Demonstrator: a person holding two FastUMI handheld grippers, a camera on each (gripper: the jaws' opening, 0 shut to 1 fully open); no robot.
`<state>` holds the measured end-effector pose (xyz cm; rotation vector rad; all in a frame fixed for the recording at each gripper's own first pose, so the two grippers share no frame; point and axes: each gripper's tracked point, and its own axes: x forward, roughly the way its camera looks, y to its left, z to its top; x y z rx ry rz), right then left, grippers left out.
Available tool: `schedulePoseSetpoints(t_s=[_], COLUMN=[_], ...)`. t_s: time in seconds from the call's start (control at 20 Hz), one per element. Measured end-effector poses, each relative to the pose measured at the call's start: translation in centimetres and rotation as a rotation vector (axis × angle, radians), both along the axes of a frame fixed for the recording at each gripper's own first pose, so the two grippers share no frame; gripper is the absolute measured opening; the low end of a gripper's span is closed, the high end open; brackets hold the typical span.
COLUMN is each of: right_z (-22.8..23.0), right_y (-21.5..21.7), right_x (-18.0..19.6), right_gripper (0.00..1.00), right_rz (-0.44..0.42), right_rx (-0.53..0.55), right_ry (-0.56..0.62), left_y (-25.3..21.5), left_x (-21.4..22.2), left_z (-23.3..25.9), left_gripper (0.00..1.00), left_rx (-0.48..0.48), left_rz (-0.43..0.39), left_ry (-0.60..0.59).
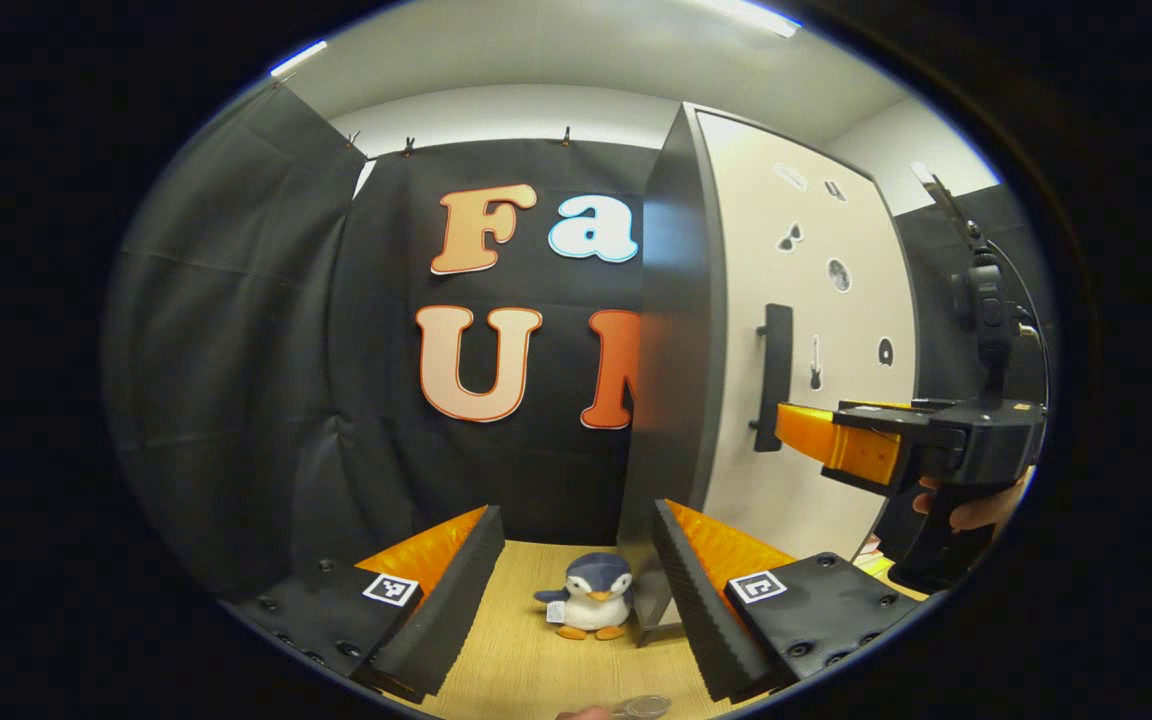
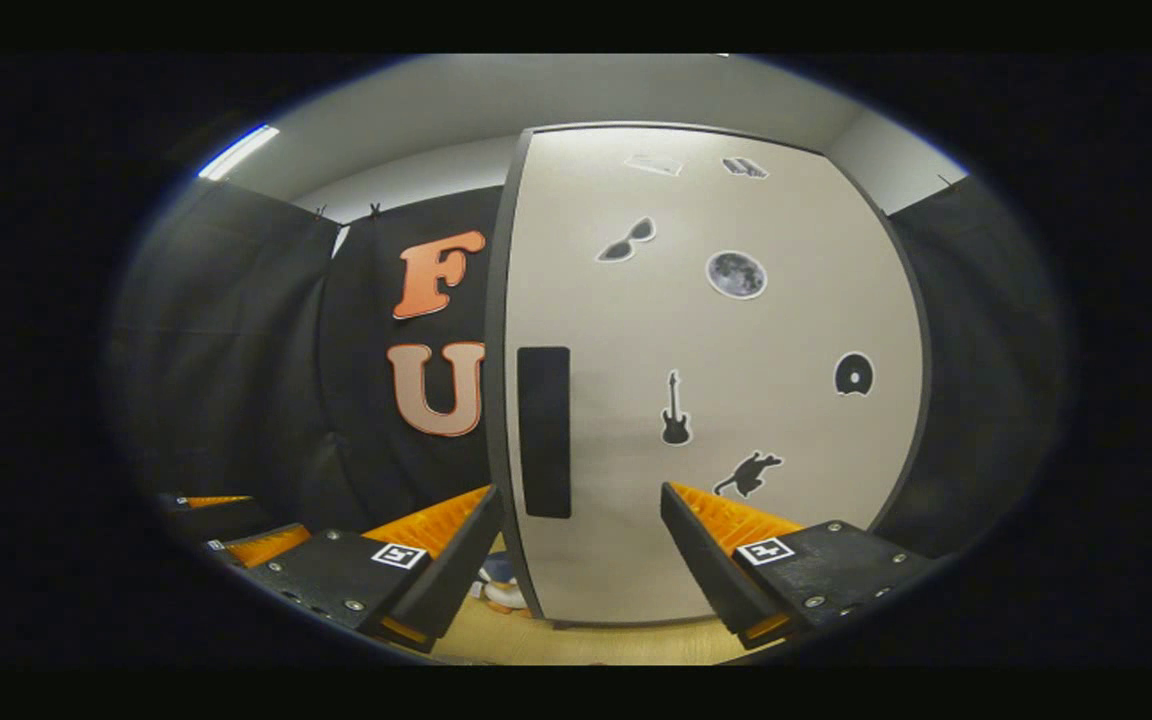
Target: Open the cabinet door with the right hand, grasp the bottle in the cabinet with the left hand and place it on the coaster, then close the cabinet door with the right hand.
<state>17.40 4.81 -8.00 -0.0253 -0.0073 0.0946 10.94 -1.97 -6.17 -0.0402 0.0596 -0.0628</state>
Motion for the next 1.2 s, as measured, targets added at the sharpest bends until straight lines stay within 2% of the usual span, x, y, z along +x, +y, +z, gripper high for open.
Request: schedulePoseSetpoints(t_s=[0.1,0.15,0.3,0.4,0.5,0.6,0.8,1.05,1.1,1.15,1.2], right_z=[0.7,1.0,1.5,2.2,2.4,2.4,2.0,2.2,2.2,2.1,2.0], right_y=[-1.8,-2.8,-5.6,-7.0,-8.2,-9.2,-10.4,-10.9,-11.0,-11.2,-11.3], right_x=[-3.2,-5.0,-10.5,-13.8,-16.6,-19.0,-22.0,-23.7,-23.9,-23.9,-24.0], right_gripper=[0.97,1.00,0.97,0.97,1.00,0.97,0.97,0.97,0.93,1.00,0.97], right_rz=[-0.018,-0.030,-0.069,-0.089,-0.101,-0.109,-0.111,-0.102,-0.105,-0.106,-0.109], right_rx=[0.007,0.007,0.000,-0.010,-0.014,-0.015,-0.002,-0.003,-0.006,-0.012,-0.017], right_ry=[-0.011,-0.011,0.005,-0.008,-0.011,-0.012,-0.011,-0.015,-0.014,-0.012,-0.009], left_y=[-1.0,-1.5,-3.1,-4.0,-4.6,-5.4,-6.7,-7.1,-7.2,-7.3,-7.2], left_x=[-1.6,-2.5,-5.4,-7.3,-8.8,-10.3,-13.4,-15.2,-15.3,-15.5,-15.6], left_z=[1.0,1.4,3.3,4.6,5.2,5.7,6.6,7.1,7.1,6.8,6.7], left_gripper=[0.96,0.97,0.99,0.95,0.97,0.97,0.95,0.97,0.97,0.97,0.97], left_rx=[-0.002,0.001,0.022,0.025,0.026,0.036,0.053,0.050,0.044,0.040,0.034], left_rz=[-0.008,-0.009,-0.016,-0.021,-0.021,-0.017,-0.014,0.003,0.003,0.005,0.008], left_ry=[-0.011,-0.016,-0.035,-0.050,-0.055,-0.056,-0.068,-0.074,-0.070,-0.063,-0.058])
